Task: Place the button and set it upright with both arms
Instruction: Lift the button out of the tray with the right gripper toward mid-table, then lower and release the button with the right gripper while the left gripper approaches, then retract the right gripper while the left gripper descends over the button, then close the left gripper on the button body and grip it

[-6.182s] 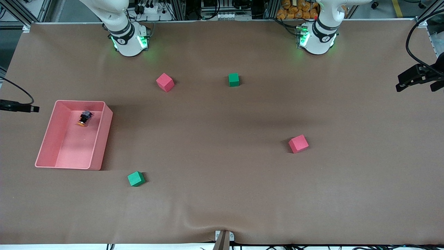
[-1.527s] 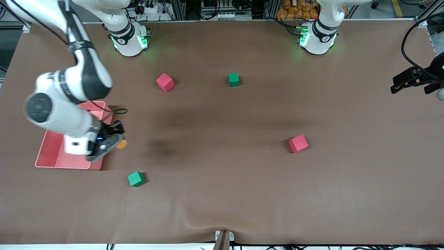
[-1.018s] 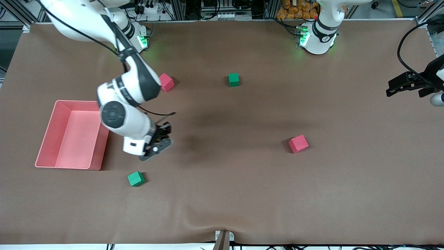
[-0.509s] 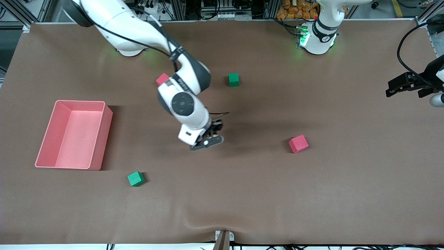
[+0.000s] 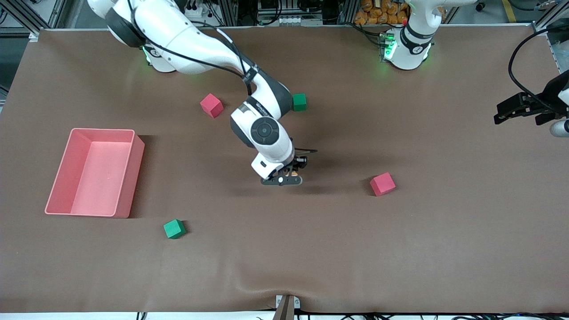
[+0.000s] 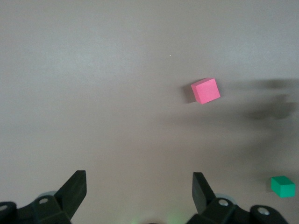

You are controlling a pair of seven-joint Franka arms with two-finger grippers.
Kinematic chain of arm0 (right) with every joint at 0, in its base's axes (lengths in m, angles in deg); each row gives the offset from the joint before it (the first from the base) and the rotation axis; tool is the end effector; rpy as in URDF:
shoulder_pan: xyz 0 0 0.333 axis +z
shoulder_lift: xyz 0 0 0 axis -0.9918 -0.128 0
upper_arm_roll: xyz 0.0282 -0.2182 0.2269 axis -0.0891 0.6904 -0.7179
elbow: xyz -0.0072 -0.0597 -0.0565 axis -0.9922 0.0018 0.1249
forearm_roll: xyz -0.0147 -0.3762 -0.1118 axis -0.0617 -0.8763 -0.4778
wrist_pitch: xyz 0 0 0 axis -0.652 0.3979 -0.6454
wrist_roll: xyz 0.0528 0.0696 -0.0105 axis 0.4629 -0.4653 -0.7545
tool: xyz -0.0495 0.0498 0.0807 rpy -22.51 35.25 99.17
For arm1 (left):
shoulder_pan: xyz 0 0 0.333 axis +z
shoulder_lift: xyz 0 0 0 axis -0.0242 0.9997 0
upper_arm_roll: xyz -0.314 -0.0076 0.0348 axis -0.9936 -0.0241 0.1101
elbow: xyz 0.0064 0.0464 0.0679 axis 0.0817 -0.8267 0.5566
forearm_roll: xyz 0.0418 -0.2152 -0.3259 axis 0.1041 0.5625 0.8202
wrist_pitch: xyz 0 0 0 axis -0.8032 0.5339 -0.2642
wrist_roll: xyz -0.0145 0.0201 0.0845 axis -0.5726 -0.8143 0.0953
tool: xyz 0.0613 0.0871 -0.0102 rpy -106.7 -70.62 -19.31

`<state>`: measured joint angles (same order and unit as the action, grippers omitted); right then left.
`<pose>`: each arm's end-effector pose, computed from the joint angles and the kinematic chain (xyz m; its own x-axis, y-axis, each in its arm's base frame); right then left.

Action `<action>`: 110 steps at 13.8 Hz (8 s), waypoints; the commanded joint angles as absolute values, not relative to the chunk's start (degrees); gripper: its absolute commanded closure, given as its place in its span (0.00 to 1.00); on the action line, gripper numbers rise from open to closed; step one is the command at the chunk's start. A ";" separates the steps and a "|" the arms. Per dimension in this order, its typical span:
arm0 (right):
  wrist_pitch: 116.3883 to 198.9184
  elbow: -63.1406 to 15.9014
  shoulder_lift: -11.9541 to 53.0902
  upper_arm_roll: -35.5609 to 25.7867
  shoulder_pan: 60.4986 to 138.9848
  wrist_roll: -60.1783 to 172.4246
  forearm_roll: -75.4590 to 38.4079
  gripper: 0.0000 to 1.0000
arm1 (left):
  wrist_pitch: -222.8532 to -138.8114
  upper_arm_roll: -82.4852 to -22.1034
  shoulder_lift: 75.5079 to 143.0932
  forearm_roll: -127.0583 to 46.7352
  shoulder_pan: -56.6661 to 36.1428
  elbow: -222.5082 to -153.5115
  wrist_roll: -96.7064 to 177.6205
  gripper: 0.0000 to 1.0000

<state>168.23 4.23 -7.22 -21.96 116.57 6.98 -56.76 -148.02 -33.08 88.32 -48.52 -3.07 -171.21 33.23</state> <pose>0.5641 0.5137 0.2386 0.9983 -0.0400 -0.0419 -0.0459 -0.9874 -0.1517 0.5693 -0.0086 0.6294 0.9980 -0.0270 -0.0573 -0.0265 -0.9996 0.0103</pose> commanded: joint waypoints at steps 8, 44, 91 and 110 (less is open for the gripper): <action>167.72 11.33 -14.33 -18.16 122.63 -0.76 -56.78 1.00 | -147.25 -33.09 89.21 -46.61 -3.93 -170.56 32.69 0.00; 149.17 -3.51 14.05 -18.33 97.70 20.21 -60.56 0.00 | -147.96 -32.65 107.48 -39.92 -24.22 -164.60 52.96 0.00; 122.27 -12.14 46.06 -9.28 81.59 54.52 -55.11 0.00 | -174.59 -31.60 134.83 -37.46 -43.93 -161.86 74.17 0.14; 124.74 -10.91 45.09 -9.19 82.47 54.61 -55.20 0.00 | -175.91 -31.51 134.92 -37.73 -45.16 -163.97 74.44 0.42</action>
<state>125.00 -11.05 45.27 -9.27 82.03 55.24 -55.67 -174.99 -32.15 134.98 -36.48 -44.34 -163.71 73.44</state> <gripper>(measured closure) 0.000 0.383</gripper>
